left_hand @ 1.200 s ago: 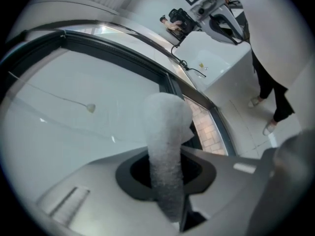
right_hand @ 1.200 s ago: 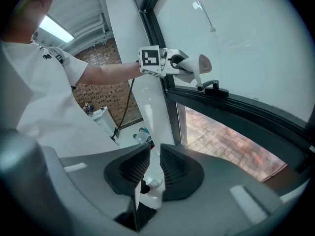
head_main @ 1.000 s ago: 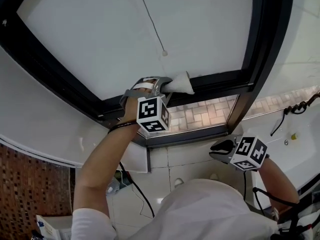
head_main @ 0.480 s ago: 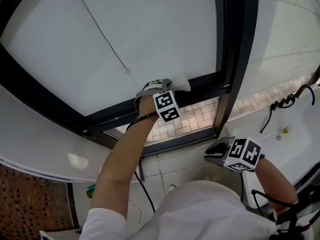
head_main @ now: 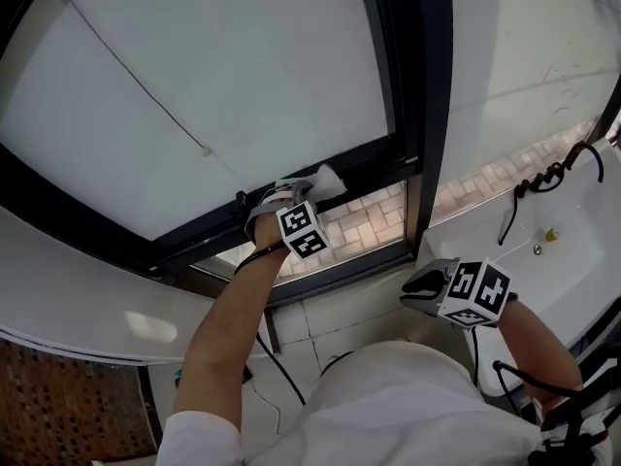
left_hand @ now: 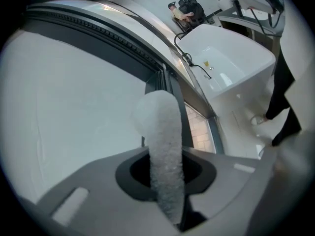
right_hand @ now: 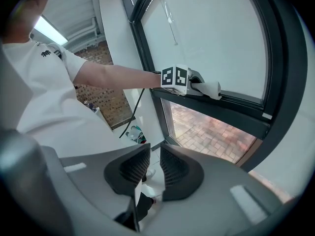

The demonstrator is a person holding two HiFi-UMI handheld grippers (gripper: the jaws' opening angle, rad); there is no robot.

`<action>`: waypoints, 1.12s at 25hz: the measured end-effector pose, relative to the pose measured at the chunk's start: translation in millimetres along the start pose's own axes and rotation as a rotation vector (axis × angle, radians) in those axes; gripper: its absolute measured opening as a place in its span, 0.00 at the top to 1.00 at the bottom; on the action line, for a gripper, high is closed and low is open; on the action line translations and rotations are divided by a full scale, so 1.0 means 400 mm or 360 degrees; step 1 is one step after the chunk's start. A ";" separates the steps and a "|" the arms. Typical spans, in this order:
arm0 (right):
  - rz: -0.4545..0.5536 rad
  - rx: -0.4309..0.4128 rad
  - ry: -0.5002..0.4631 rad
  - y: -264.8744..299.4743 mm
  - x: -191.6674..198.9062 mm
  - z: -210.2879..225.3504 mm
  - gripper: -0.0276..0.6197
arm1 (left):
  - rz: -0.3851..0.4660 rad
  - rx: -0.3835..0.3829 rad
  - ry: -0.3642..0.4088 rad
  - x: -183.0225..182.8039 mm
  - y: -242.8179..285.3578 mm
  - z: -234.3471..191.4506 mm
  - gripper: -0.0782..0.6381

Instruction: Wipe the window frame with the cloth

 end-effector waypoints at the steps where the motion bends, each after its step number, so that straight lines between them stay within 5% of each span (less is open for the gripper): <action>1: 0.0003 -0.0007 -0.0005 0.000 0.001 0.002 0.86 | 0.0009 0.0016 -0.0009 -0.005 -0.007 0.003 0.76; 12: 0.0051 -0.0021 0.0010 -0.030 0.037 0.011 0.86 | 0.0163 -0.0082 0.0004 -0.217 0.018 -0.129 0.76; 21: 0.0110 0.0044 0.0145 -0.075 0.121 0.006 0.86 | 0.0069 -0.0202 0.0017 -0.337 0.141 -0.145 0.76; 28: 0.0158 0.0091 0.0199 -0.099 0.148 0.014 0.86 | -0.0057 -0.0126 0.0152 -0.366 0.208 -0.071 0.76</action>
Point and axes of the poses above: the fingertips, and each gripper's own axes: y forward along the fingers, z to its right, x out of its underside, the point moved 9 cm from there along -y, backward along the fingers, and after that the axes turned 14 degrees about -x, right-handed, at the moved point
